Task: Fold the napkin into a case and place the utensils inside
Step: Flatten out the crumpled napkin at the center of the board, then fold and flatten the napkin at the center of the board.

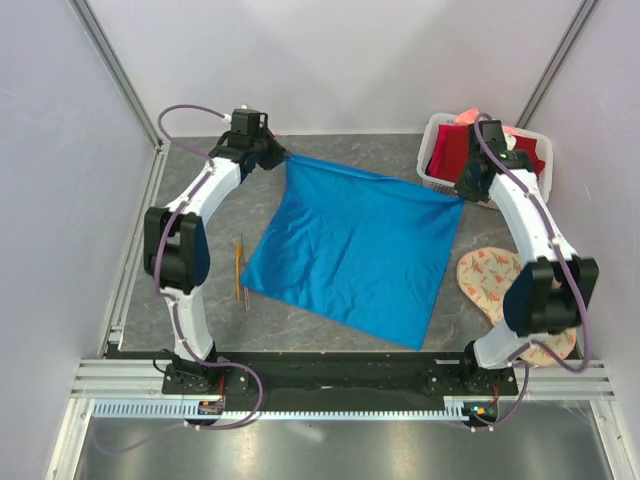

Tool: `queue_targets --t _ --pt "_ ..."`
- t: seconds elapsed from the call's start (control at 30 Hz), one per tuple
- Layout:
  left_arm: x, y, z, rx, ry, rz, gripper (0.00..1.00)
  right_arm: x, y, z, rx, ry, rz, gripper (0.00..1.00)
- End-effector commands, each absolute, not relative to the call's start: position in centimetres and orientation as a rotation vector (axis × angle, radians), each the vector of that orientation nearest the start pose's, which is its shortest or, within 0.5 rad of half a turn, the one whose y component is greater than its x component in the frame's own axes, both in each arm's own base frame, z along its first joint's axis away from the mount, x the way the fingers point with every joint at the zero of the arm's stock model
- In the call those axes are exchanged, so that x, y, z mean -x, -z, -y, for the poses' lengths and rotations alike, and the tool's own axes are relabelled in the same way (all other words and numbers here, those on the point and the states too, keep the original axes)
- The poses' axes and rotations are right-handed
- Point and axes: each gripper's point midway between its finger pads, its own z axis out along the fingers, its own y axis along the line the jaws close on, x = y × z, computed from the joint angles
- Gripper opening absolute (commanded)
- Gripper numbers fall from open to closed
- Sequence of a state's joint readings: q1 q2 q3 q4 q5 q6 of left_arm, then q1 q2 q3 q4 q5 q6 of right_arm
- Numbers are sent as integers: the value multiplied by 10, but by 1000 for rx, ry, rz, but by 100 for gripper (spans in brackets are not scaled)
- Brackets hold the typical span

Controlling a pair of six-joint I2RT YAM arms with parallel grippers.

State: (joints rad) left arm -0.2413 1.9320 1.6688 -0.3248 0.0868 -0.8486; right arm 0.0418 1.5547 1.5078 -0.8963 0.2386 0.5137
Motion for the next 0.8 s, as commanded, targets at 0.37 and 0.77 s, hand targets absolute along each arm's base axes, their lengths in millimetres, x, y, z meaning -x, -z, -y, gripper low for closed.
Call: queue_targets --t 0.37,0.77 --pt "-578 -186 200 499 858 -2134 2 -414 -174 6 -684 75 -2406 0" --pt "-532 -164 162 522 744 -2352 2 -336 -123 -11 -699 -26 -2542 0"
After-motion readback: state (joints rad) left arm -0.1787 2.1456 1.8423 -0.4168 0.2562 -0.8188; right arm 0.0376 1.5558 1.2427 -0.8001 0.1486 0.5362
